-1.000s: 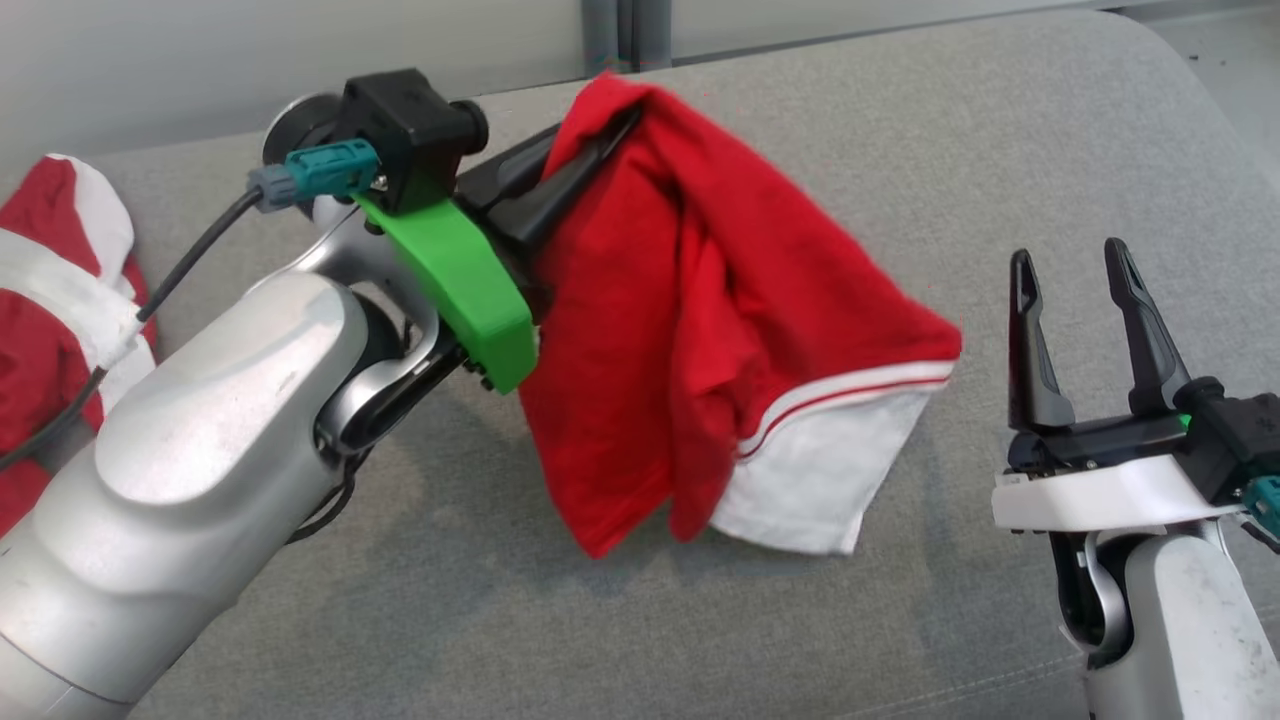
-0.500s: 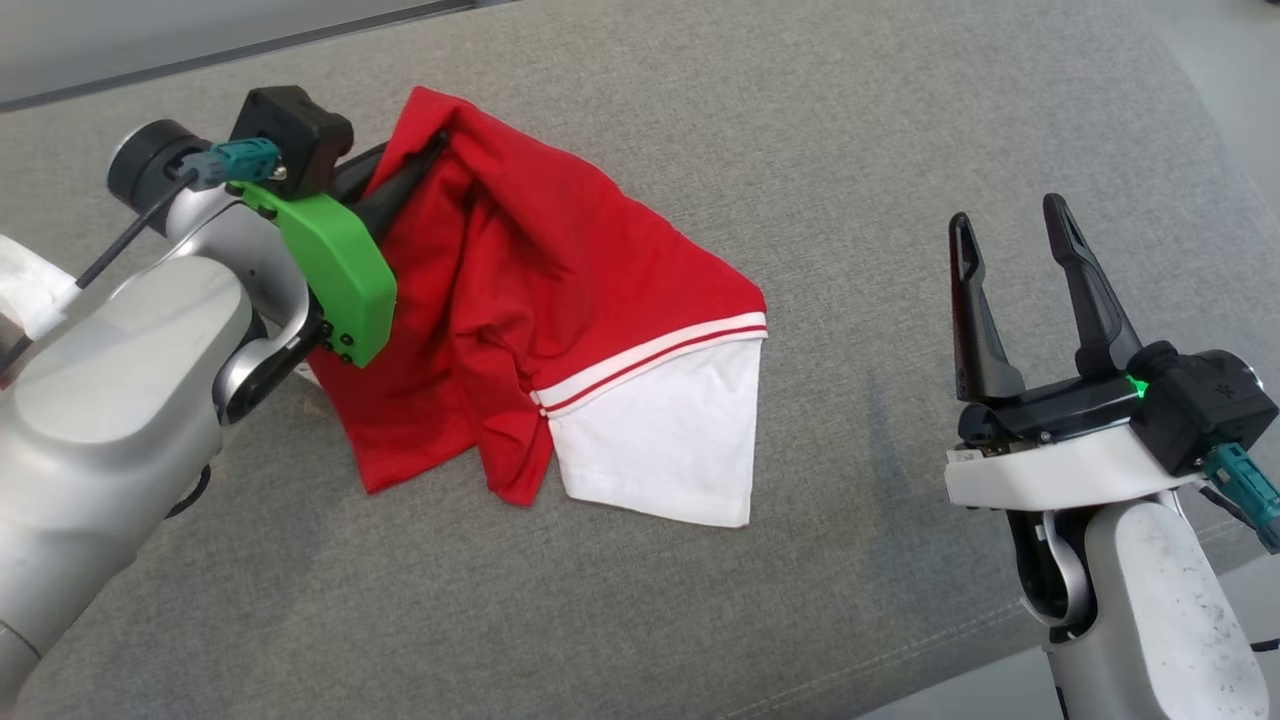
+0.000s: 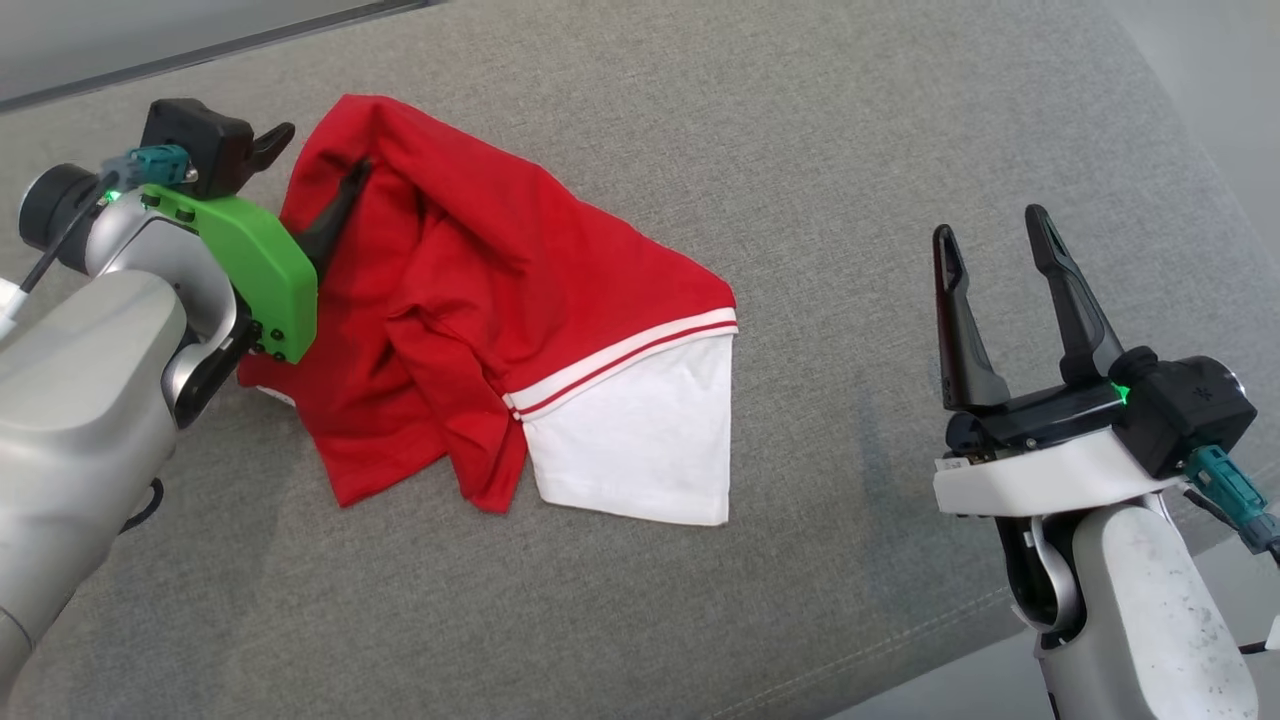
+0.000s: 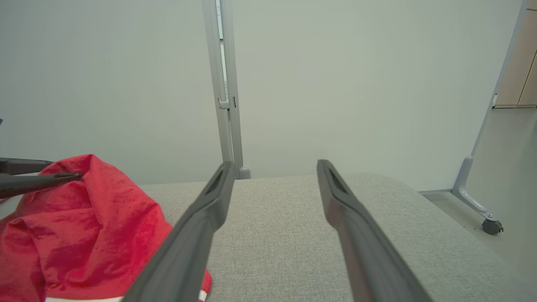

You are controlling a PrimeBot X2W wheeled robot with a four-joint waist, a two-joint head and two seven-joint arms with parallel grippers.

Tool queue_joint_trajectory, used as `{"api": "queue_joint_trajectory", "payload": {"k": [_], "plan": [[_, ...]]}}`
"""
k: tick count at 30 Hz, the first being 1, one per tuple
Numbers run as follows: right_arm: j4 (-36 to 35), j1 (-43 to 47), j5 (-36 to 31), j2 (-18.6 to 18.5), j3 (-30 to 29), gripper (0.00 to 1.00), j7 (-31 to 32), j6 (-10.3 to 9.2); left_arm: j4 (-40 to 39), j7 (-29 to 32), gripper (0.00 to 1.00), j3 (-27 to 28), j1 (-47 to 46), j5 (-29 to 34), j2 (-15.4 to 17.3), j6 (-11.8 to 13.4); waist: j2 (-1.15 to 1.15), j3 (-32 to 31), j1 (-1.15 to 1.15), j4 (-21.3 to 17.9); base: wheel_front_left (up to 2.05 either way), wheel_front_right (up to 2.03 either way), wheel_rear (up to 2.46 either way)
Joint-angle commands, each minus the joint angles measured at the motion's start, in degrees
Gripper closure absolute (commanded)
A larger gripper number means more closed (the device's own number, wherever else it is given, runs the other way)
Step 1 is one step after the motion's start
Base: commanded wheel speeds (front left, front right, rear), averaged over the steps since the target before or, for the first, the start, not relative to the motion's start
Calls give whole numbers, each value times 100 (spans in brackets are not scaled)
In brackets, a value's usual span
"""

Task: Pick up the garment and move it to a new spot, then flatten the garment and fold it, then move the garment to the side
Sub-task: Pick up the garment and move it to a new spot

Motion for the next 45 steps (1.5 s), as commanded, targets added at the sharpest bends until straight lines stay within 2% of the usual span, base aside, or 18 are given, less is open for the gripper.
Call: {"api": "queue_joint_trajectory", "payload": {"k": [1, 9, 13, 18, 21, 24, 33, 34, 45], "plan": [[31, 47, -45, -14, 19, 0, -23, 0, 77, 5, 0, -22, 84, -96, 9, -4, 0, -96, 0, 93, 0, 0, 0], [157, 217, -151, -15, 58, 0, -23, 0, 108, 39, 0, -88, 258, -488, 152, -5, 0, -439, 0, 411, 0, 0, 0], [249, 321, -201, -16, 17, 0, -24, 0, 112, -182, 0, -37, 381, -693, 193, -5, 0, -678, 0, 588, 0, 0, 0], [362, 598, -320, -15, -112, 0, -24, 0, 45, -564, 0, 272, 652, -912, 23, -5, 0, -1094, 0, 888, 0, 0, 0], [390, 749, -347, -16, -178, 0, -24, 0, -88, -639, 0, 534, 852, -883, -64, 136, 0, -1262, 0, 1022, 0, 0, 0], [398, 850, -367, -15, -245, 0, -24, 0, -552, -644, 0, 1133, 1179, -633, -195, 367, 0, -1371, 0, 1149, 0, 0, 0], [439, 1023, -438, -17, -341, 0, -24, 0, -2086, -645, 0, 2702, 3047, 728, -484, 1186, 0, -1483, 0, 1404, 0, 0, 0], [439, 1023, -438, -17, -341, 0, -24, 0, -2086, -645, 0, 2702, 3047, 728, -484, 1186, 0, -1483, 0, 1404, 0, 0, 0], [613, 986, -517, -15, -458, 0, -24, 0, -3253, -645, 0, 4119, 4784, 2042, -833, 1662, 0, -1484, 0, 1528, 0, 0, 0]]}}
